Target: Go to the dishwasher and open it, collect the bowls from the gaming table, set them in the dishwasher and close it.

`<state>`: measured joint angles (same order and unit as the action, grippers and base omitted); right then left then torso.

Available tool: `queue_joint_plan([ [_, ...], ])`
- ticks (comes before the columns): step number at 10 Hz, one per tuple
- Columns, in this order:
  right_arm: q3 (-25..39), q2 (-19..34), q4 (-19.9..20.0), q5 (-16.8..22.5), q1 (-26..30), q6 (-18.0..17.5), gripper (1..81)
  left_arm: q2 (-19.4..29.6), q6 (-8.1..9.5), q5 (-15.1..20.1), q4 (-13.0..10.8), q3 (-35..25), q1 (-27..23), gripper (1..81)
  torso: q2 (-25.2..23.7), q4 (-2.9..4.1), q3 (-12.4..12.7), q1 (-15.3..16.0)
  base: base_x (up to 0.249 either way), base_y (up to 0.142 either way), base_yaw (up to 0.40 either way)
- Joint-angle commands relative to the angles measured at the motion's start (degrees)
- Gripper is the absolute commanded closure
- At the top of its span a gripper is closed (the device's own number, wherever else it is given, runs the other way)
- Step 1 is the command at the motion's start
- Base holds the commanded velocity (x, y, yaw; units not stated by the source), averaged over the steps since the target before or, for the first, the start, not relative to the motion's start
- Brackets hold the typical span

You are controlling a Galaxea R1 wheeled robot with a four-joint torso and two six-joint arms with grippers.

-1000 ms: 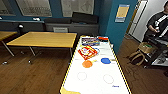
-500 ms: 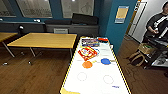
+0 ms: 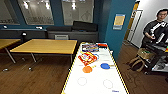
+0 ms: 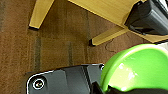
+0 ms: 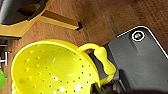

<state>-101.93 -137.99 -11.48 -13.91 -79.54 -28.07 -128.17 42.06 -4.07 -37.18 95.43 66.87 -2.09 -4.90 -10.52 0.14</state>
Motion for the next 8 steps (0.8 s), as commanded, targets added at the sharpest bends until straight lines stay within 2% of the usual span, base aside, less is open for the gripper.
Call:
queue_joint_plan([
  [1, 0.3, 1.2, -1.7, 1.9, 2.2, 0.3, 81.1, -0.2, -0.40, -1.6, -2.6, 1.6, -1.0, 81.1, 0.0, 0.00, -0.1, 0.0, 0.000, 0.000, 0.000],
  [2, -1.0, 0.4, -1.7, 1.8, 1.9, 0.3, 81.1, -1.0, -0.49, -1.8, -2.7, 2.7, -0.3, 81.1, 0.0, 0.00, 0.6, -0.1, 0.000, 0.000, 0.000],
  [3, -1.9, 0.0, -1.6, 1.8, 1.7, 0.2, 81.1, -1.8, -0.49, -2.3, -2.8, 3.9, 0.5, 81.1, -0.1, 2.24, 2.4, -0.1, 0.000, 0.000, 0.000],
  [4, -2.3, -0.2, -1.7, 1.8, 1.6, 0.2, 81.1, -3.0, -0.49, -2.6, -2.8, 5.6, 1.3, 81.1, -0.1, 5.18, 3.6, -0.1, 0.000, 0.000, 0.000],
  [5, -2.3, -0.3, -1.7, 1.8, 1.6, 0.3, 81.1, -3.7, -0.40, -2.7, -3.5, 6.7, 1.8, 81.1, -0.1, 1.61, 2.2, -0.1, 0.000, 0.000, 0.000],
  [6, -2.4, -0.5, -1.7, 1.8, 1.5, 0.2, 81.1, -4.3, -0.49, -2.7, -4.0, 7.1, 2.4, 81.1, -0.1, 1.42, 1.1, -0.1, 0.000, 0.000, 0.000],
  [7, -2.9, -0.8, -1.8, 1.8, 1.5, 0.3, 81.1, -4.7, -0.49, -2.7, -4.0, 7.6, 3.1, 81.1, -0.1, 2.66, 1.3, -0.1, 0.000, 0.000, 0.000],
  [8, -4.0, -1.7, -1.8, 1.8, 1.3, 0.3, 81.1, -5.4, -0.49, -2.7, -4.2, 8.5, 3.8, 81.1, -0.1, 3.28, 1.3, -0.1, 0.000, 0.000, 0.000],
])
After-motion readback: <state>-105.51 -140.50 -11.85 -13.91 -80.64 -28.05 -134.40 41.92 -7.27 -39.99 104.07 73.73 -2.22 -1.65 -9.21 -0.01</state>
